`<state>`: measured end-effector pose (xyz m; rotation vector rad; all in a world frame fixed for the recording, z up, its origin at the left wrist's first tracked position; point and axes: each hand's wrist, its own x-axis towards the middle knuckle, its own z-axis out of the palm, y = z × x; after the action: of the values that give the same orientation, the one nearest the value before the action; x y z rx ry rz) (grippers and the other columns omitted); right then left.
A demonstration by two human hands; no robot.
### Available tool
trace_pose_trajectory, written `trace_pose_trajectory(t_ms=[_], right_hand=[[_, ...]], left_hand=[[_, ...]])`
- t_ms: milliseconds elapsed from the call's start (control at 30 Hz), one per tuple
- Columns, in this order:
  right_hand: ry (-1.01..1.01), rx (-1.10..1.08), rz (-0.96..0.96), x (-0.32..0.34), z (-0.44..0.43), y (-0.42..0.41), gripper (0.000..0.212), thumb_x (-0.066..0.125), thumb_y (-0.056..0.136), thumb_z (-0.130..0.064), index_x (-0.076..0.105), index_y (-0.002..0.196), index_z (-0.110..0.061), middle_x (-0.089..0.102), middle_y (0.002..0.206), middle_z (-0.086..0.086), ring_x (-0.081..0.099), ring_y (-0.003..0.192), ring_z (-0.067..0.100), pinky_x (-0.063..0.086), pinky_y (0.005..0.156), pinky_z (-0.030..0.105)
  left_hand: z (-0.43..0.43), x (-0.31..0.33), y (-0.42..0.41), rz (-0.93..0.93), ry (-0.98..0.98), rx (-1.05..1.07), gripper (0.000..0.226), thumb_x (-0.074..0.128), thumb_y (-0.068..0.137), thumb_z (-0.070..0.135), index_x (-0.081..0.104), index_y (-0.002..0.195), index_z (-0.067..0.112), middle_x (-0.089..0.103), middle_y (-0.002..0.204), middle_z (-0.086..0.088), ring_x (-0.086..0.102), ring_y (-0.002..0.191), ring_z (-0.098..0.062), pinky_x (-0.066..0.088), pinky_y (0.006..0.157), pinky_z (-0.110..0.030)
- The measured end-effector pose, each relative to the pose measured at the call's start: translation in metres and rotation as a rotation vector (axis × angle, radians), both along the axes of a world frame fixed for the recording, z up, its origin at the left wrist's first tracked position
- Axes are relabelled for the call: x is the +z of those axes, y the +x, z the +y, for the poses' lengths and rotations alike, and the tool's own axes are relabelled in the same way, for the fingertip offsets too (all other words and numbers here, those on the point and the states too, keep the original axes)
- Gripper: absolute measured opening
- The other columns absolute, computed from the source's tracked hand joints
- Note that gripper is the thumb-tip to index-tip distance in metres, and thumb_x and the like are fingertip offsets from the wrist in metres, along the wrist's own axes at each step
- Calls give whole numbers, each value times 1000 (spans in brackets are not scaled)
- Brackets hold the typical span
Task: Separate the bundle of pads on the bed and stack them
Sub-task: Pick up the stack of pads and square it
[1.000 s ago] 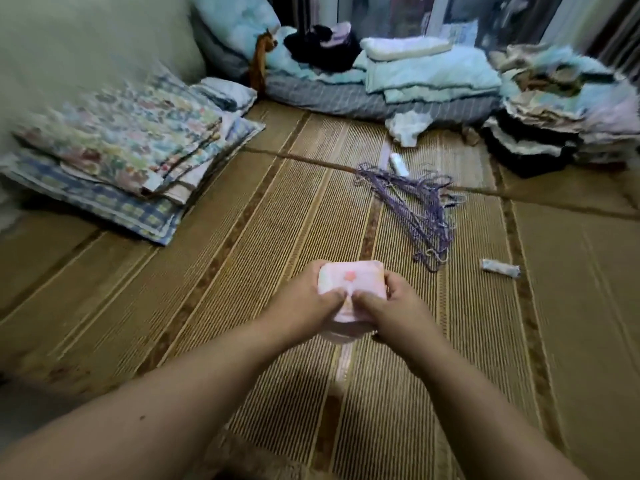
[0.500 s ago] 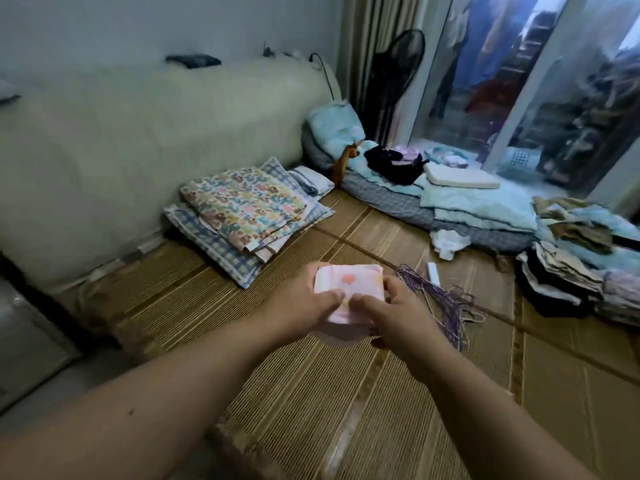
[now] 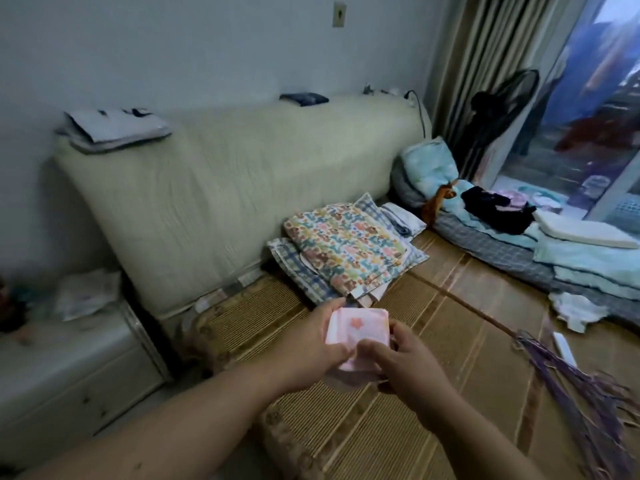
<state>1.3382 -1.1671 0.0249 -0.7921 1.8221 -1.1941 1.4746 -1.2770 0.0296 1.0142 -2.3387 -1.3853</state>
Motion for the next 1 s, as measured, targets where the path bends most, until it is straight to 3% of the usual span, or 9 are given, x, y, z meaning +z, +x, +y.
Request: trace_pose_trajectory(t_ms=[100,267,333,433,533,667,767,867,1000], right_hand=[[-15,34,-21,-4,-51,24,36,63,88,-27,51,121,-24,69,100,3,70,65,8,47,48,17],[-26,66,-42,-14,-115,36,33,65,86,-27,52,117,-27,70,95,0,70,65,6,47,48,15],[-10,78,-54,-20,-139,37,33,65,86,-27,51,116,-27,70,96,0,70,65,6,47,48,15],[-11,61,-71,-29,-168,33,30,65,86,-24,51,112,-29,68,96,0,69,64,3,46,46,13],[9,58,-93,-38,-199,23,33,66,85,-23,52,114,-28,68,97,-1,70,65,4,47,47,13],[27,66,-87,-46,-245,6,37,67,84,-25,51,118,-25,68,98,-1,70,68,8,47,49,14],[34,69,-97,-53,-275,-3,38,66,86,-26,50,120,-26,67,101,-2,69,71,8,47,49,13],[43,59,-92,-63,-298,-11,37,66,85,-27,50,118,-29,68,99,-5,69,70,1,47,50,11],[73,23,-114,-84,-326,-17,33,63,88,-26,50,119,-28,68,98,-2,68,67,-1,47,48,10]], left_hand=[[-55,-2,24,-23,10,7,75,67,78,29,30,143,36,57,128,6,58,107,-12,49,93,-37],[-118,-15,43,-17,13,31,74,71,78,30,32,141,41,56,109,27,55,86,18,45,66,-4],[-139,-23,44,-22,17,37,75,71,80,28,30,142,41,55,113,23,56,89,13,43,65,-5],[-168,-30,40,-29,25,43,77,70,81,25,28,144,39,54,125,14,56,101,-2,45,80,-14],[-197,-40,31,-46,70,25,79,71,81,22,27,144,40,49,107,25,51,84,12,41,59,0],[-242,-47,13,-44,111,46,80,71,82,17,26,146,34,51,105,21,51,75,20,39,57,2],[-270,-57,4,-24,121,70,83,71,82,19,23,147,36,54,118,13,54,89,10,46,70,-5],[-295,-70,-3,-18,188,80,84,71,81,20,21,146,39,55,127,7,57,108,-10,51,92,-36],[-332,-92,-13,-64,180,34,83,72,80,21,24,146,35,52,118,12,55,104,-6,49,82,-23]])
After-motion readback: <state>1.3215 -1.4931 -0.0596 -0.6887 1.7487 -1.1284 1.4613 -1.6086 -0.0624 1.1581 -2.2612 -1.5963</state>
